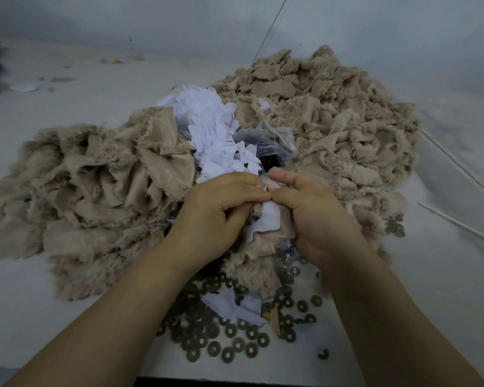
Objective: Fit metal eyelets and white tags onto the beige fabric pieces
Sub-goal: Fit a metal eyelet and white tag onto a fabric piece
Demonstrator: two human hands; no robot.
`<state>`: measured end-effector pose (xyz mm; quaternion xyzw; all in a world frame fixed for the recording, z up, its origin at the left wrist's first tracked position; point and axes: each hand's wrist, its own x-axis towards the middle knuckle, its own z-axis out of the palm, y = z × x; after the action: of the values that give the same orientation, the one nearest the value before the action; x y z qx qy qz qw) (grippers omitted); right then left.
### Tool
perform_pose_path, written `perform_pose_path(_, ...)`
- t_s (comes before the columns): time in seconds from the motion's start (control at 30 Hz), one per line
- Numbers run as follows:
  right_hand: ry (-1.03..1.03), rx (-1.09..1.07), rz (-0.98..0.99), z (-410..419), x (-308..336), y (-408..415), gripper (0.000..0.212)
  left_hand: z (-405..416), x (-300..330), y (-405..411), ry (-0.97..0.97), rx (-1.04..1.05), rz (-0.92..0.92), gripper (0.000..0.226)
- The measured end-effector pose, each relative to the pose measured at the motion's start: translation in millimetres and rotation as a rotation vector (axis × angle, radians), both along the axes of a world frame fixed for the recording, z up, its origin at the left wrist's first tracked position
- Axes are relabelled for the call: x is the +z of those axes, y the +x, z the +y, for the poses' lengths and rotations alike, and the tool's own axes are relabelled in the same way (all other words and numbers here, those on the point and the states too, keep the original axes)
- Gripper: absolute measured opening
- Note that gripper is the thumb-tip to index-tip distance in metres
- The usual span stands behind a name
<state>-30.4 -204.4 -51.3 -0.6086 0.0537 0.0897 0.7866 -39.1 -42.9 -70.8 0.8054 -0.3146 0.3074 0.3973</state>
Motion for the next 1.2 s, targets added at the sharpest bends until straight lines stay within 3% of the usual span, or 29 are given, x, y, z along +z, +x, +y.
perform_pose_path(0.13,-0.320,0.004,-0.049,-1.6,4.6,-7.7,0.016,2.9,-4.2,0.6,0.081,0.018,-0.023,0.023)
perform_pose_path(0.2,-0.697,0.003,-0.132,-10.7,11.5,-15.1,0.006,5.8,-7.5,0.1,0.130,0.038,-0.023,0.024)
perform_pose_path(0.27,-1.194,0.060,-0.240,-29.7,19.8,-24.0,0.018,7.7,-9.7,-1.1,0.126,0.063,-0.015,0.024)
perform_pose_path(0.33,-1.560,0.315,-0.187,-43.3,28.2,-34.4,0.023,9.0,-10.5,-1.4,0.106,0.077,-0.016,0.023)
perform_pose_path(0.4,-1.719,0.594,-0.087,-49.5,26.1,-43.4,0.017,9.5,-10.8,-0.8,0.099,0.078,-0.019,0.023)
perform_pose_path(0.47,-1.778,0.719,-0.061,-50.2,13.6,-50.1,0.014,8.9,-11.8,-0.4,0.090,0.083,-0.023,0.022)
perform_pose_path(0.77,-1.829,0.579,-0.190,-62.3,-33.3,-38.9,0.016,7.7,-13.2,-0.4,0.057,0.088,-0.047,0.023)
perform_pose_path(1.2,-1.715,0.535,-0.201,-48.8,-2.1,-44.2,0.011,6.8,-20.1,2.3,0.004,0.044,-0.034,0.021)
